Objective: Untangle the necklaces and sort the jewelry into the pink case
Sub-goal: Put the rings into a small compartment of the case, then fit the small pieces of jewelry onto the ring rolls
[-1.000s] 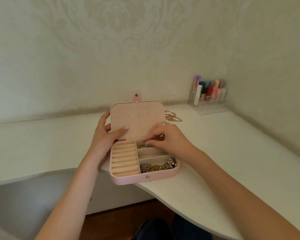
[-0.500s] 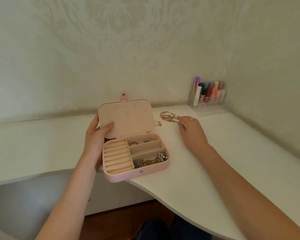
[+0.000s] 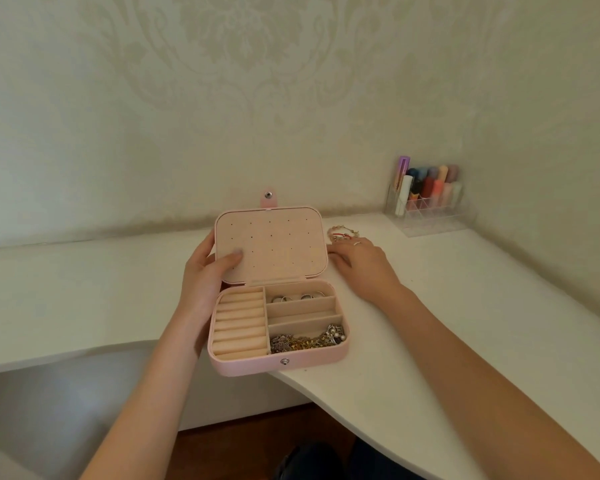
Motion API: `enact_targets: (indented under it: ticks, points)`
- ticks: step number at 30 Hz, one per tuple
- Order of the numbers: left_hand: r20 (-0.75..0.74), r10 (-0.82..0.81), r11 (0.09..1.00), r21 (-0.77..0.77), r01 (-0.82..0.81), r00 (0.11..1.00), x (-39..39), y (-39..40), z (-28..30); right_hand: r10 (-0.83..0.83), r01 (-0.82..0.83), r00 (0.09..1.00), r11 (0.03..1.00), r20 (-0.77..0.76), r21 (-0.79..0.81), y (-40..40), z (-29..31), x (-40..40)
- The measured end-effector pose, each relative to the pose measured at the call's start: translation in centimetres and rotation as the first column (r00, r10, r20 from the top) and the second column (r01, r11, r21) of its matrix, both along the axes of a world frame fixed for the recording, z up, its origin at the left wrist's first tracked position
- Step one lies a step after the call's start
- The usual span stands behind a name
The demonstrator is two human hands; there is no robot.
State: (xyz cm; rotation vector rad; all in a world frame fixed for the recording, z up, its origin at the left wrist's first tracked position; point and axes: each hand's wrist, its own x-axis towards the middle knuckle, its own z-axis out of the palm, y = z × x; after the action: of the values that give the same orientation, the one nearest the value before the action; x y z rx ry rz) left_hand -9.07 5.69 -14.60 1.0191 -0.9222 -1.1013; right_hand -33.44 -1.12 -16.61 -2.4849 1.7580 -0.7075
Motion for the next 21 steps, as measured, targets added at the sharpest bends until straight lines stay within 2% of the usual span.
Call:
enact_targets:
  ticks: [4, 9, 12, 16, 21]
  points:
    - [-0.022, 0.049, 0.999, 0.014, -0.048, 0.999, 0.1, -0.2, -0.1, -0.087, 0.087, 0.996, 0.996, 0.021, -0.009, 0.5, 0.5, 0.1]
    - [-0.016, 0.063, 0.998, 0.024, -0.063, 0.998, 0.6, -0.1, -0.3, -0.122, 0.114, 0.975, 0.992, 0.187, 0.055, 1.2, 0.8, -0.1]
    - [0.027, 0.084, 0.996, 0.015, -0.084, 0.996, 1.2, 0.2, -0.1, -0.113, 0.093, 0.952, 0.992, 0.284, 0.082, 1.1, 0.6, -0.4]
    - [0.097, 0.192, 0.981, 0.012, -0.194, 0.977, 3.1, 0.9, 0.2, -0.083, 0.056, 0.926, 0.995, 0.368, 0.084, 0.9, 0.6, -0.5]
    - [0.235, 0.29, 0.942, 0.101, -0.32, 0.928, 6.4, 1.3, 0.3, -0.072, 0.033, 0.89, 0.995, 0.45, 0.095, 1.1, 0.8, -0.3]
